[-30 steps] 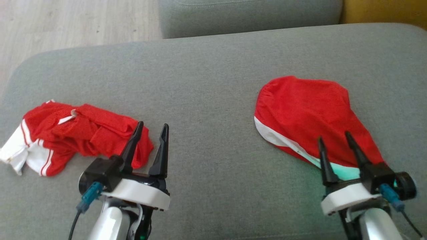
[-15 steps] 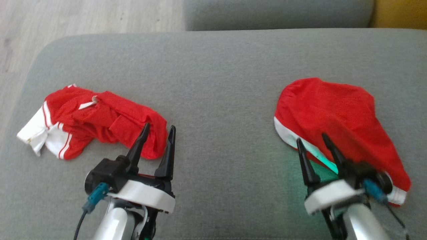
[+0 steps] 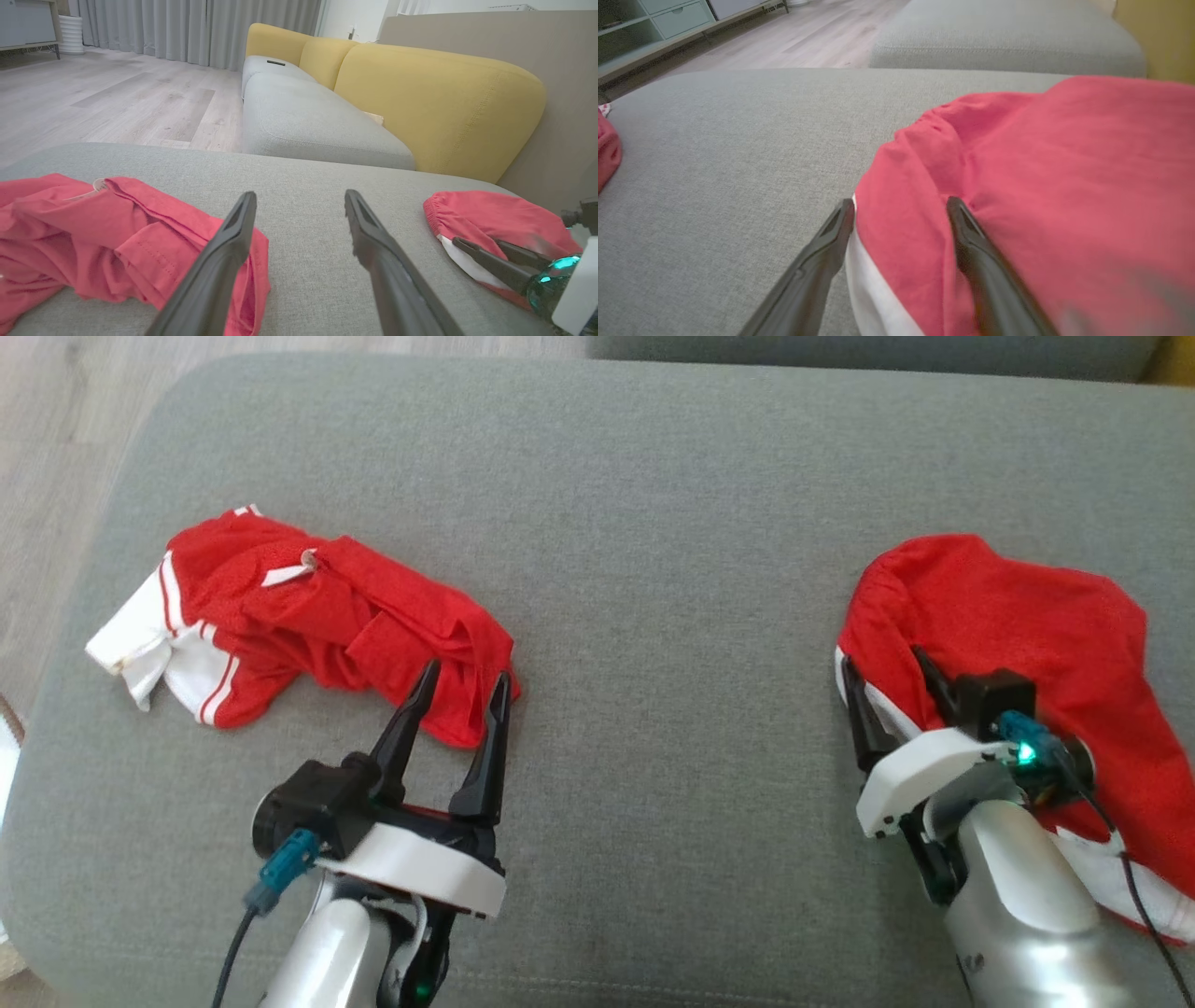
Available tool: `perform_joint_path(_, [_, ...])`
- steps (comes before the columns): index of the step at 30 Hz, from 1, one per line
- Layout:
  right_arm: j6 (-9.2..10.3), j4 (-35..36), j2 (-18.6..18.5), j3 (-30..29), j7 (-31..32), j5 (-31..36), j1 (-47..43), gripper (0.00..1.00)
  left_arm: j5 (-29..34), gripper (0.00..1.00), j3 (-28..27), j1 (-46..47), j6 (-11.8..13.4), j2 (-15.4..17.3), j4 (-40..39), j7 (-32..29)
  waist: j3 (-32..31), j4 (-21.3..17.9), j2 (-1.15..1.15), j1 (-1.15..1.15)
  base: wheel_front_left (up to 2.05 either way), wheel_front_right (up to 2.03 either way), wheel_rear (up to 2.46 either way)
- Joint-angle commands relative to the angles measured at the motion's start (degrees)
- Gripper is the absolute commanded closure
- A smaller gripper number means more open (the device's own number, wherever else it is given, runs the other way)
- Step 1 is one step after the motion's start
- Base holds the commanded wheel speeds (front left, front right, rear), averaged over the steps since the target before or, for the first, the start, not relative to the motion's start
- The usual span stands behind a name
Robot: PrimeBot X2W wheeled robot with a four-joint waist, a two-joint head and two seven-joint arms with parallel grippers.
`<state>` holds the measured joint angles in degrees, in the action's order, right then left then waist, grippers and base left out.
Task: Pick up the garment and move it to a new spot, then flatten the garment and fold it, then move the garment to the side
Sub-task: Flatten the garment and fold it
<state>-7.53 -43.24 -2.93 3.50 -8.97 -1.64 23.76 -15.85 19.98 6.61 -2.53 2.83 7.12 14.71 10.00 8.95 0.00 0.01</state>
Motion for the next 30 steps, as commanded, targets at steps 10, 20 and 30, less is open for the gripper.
perform_joint_path(10, [0.04,-0.47,0.05,16.19,-5.08,-12.90,4.82,1.00,0.21,0.00,-1.73,3.12,0.13,0.05,-1.47,0.29,0.08,-0.73,0.00,-0.01,0.00,0.00,0.00])
perform_joint_path(20, [0.04,4.04,-0.47,32.11,-5.73,-24.02,3.09,1.00,0.01,0.00,-1.66,2.54,0.26,0.05,-1.34,0.29,-1.22,-2.00,0.00,-0.01,0.00,0.00,0.00])
perform_joint_path(30, [0.04,2.68,-3.21,29.12,-5.98,-23.84,2.27,0.00,0.17,0.00,-2.37,1.80,0.32,0.05,-1.29,0.29,-2.54,-3.97,0.00,-0.01,0.00,0.00,0.00])
